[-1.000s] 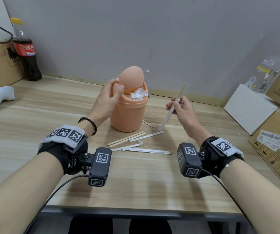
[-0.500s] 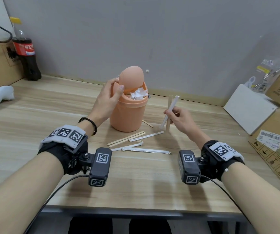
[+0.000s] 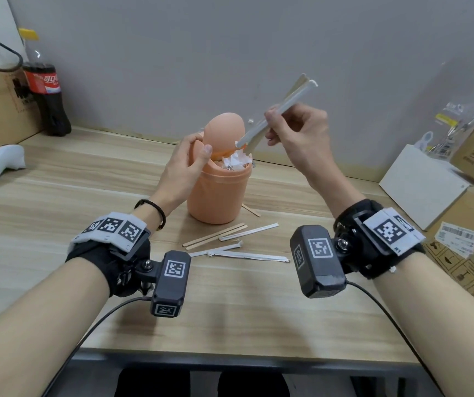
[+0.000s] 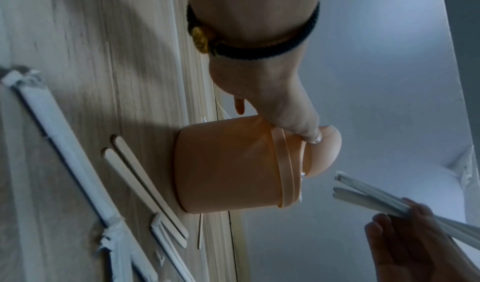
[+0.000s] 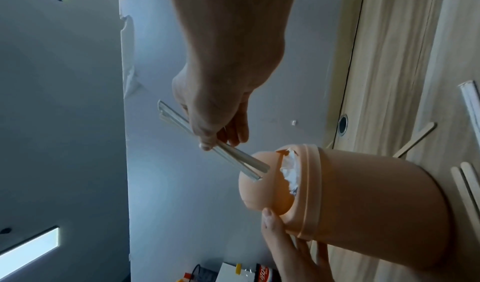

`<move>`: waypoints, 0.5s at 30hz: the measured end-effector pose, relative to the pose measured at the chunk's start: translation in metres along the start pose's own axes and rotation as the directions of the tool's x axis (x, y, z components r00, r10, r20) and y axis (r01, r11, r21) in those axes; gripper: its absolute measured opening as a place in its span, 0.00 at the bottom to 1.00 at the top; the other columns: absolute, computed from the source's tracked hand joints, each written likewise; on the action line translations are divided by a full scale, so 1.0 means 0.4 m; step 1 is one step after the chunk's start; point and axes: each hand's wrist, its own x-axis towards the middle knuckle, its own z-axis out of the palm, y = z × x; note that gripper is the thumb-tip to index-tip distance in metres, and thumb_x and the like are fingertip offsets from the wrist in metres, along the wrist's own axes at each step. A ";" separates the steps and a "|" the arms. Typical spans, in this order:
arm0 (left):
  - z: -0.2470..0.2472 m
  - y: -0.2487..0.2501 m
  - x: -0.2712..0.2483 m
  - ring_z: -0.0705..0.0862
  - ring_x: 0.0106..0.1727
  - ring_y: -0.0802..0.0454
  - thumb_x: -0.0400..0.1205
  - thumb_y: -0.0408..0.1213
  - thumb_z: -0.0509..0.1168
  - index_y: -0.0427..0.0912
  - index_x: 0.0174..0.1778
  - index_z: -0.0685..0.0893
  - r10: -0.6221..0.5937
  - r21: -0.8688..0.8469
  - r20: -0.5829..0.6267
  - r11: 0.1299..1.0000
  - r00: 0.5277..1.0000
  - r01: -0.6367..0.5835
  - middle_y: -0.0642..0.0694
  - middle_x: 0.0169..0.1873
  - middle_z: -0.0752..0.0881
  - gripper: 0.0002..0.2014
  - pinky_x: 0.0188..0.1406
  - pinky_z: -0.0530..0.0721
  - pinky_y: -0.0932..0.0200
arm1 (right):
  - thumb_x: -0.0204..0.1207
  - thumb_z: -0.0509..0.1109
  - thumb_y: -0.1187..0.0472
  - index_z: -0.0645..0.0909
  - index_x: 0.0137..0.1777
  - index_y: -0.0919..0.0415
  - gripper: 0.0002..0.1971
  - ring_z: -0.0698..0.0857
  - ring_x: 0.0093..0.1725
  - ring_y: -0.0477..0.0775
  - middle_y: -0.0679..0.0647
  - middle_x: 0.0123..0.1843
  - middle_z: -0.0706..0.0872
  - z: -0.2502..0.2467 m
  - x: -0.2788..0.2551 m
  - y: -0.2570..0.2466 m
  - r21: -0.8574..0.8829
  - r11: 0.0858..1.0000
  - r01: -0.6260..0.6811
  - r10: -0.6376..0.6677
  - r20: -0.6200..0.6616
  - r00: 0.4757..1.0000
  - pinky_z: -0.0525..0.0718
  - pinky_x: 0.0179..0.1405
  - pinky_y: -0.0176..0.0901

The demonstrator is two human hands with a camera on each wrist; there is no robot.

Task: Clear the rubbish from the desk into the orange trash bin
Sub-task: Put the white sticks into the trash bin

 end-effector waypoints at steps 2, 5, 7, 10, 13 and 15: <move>0.001 -0.001 0.001 0.78 0.70 0.55 0.86 0.57 0.59 0.56 0.71 0.75 0.004 -0.011 -0.005 1.000 1.000 -0.004 0.50 0.68 0.81 0.19 0.69 0.75 0.57 | 0.78 0.72 0.61 0.87 0.45 0.63 0.05 0.87 0.30 0.46 0.51 0.31 0.87 0.016 -0.001 0.005 -0.051 0.999 0.003 -0.002 0.024 1.000 0.88 0.36 0.44; 0.000 -0.006 0.003 0.78 0.70 0.55 0.85 0.60 0.59 0.58 0.71 0.75 0.007 -0.013 0.002 1.000 1.000 -0.007 0.51 0.68 0.80 0.20 0.71 0.75 0.54 | 0.77 0.73 0.58 0.89 0.43 0.59 0.05 0.85 0.30 0.39 0.43 0.30 0.87 0.037 -0.003 0.026 -0.162 0.987 -0.016 0.025 0.059 0.998 0.85 0.36 0.37; -0.001 -0.007 0.004 0.79 0.70 0.55 0.82 0.64 0.58 0.58 0.71 0.75 0.009 -0.013 0.007 1.000 1.000 -0.009 0.52 0.68 0.81 0.24 0.71 0.76 0.52 | 0.76 0.74 0.57 0.90 0.43 0.58 0.06 0.83 0.29 0.36 0.41 0.30 0.86 0.049 -0.004 0.036 -0.240 0.970 -0.037 0.057 0.079 0.995 0.82 0.35 0.30; -0.004 -0.005 0.003 0.78 0.71 0.55 0.80 0.66 0.58 0.59 0.71 0.75 0.011 -0.016 0.011 1.000 1.000 -0.011 0.52 0.69 0.80 0.25 0.73 0.76 0.50 | 0.76 0.74 0.56 0.91 0.46 0.58 0.07 0.83 0.31 0.34 0.44 0.33 0.88 0.063 -0.005 0.048 -0.331 0.942 -0.045 0.092 0.129 0.987 0.82 0.36 0.28; -0.006 -0.003 0.003 0.77 0.72 0.56 0.82 0.63 0.59 0.59 0.71 0.75 0.014 -0.019 0.012 1.000 1.000 -0.014 0.52 0.70 0.80 0.23 0.74 0.74 0.51 | 0.77 0.73 0.56 0.91 0.50 0.59 0.08 0.85 0.38 0.43 0.48 0.38 0.89 0.074 -0.007 0.061 -0.417 0.907 -0.058 0.140 0.168 0.976 0.82 0.41 0.32; -0.005 -0.002 0.002 0.77 0.72 0.55 0.84 0.60 0.59 0.59 0.71 0.74 0.018 -0.008 0.013 1.000 1.000 -0.018 0.51 0.70 0.79 0.21 0.73 0.74 0.53 | 0.77 0.73 0.55 0.90 0.46 0.58 0.07 0.83 0.38 0.47 0.51 0.37 0.87 0.077 -0.004 0.066 -0.450 0.889 -0.081 0.169 0.157 0.973 0.78 0.37 0.37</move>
